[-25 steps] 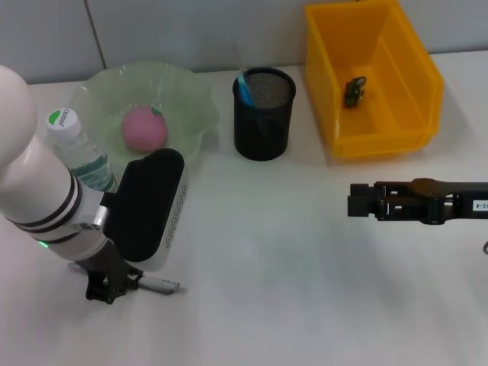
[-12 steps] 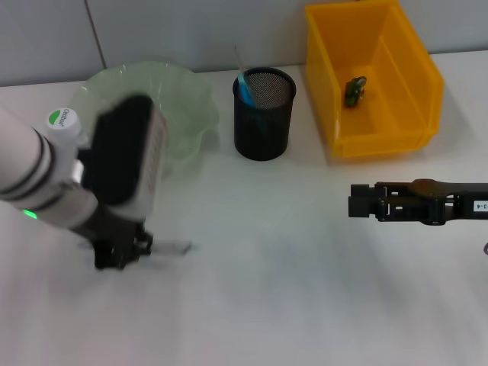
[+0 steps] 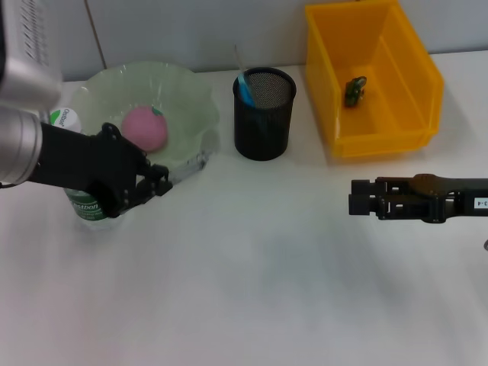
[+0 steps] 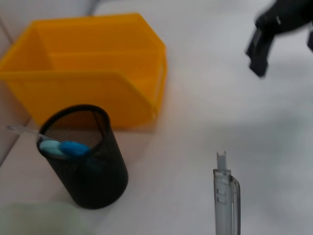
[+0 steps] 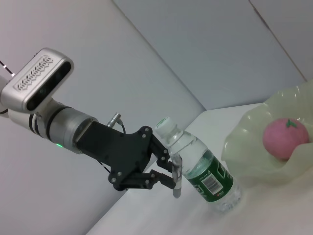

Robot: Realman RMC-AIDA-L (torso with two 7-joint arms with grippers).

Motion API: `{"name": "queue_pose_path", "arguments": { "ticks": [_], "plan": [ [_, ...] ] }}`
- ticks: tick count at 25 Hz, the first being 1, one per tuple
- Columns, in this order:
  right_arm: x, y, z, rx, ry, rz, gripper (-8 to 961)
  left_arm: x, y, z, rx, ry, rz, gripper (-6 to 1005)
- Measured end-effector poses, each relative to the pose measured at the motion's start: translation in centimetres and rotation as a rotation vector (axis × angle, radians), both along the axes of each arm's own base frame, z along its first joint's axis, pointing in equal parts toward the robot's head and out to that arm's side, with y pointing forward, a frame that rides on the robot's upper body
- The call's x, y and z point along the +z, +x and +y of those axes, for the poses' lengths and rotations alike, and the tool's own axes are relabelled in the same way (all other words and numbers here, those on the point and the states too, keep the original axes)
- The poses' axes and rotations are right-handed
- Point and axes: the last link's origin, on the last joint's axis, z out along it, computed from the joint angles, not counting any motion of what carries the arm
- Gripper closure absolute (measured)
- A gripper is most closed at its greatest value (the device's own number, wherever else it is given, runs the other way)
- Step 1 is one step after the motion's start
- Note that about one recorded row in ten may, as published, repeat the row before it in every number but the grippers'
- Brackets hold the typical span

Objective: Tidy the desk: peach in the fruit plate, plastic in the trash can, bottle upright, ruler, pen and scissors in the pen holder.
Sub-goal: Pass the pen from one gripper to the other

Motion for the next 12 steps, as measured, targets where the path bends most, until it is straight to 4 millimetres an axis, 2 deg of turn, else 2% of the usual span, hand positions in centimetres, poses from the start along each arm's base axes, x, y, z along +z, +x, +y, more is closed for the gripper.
{"name": "queue_pose_path", "arguments": {
  "ticks": [5, 12],
  "plan": [
    [0.3, -0.5, 0.2, 0.028, 0.003, 0.000, 196, 0.4, 0.4, -0.6, 0.060, 0.026, -0.030, 855],
    [1.4, -2.1, 0.4, 0.086, -0.022, 0.031, 196, -0.4, 3.2, -2.2, 0.020, 0.017, 0.058, 855]
  ]
}}
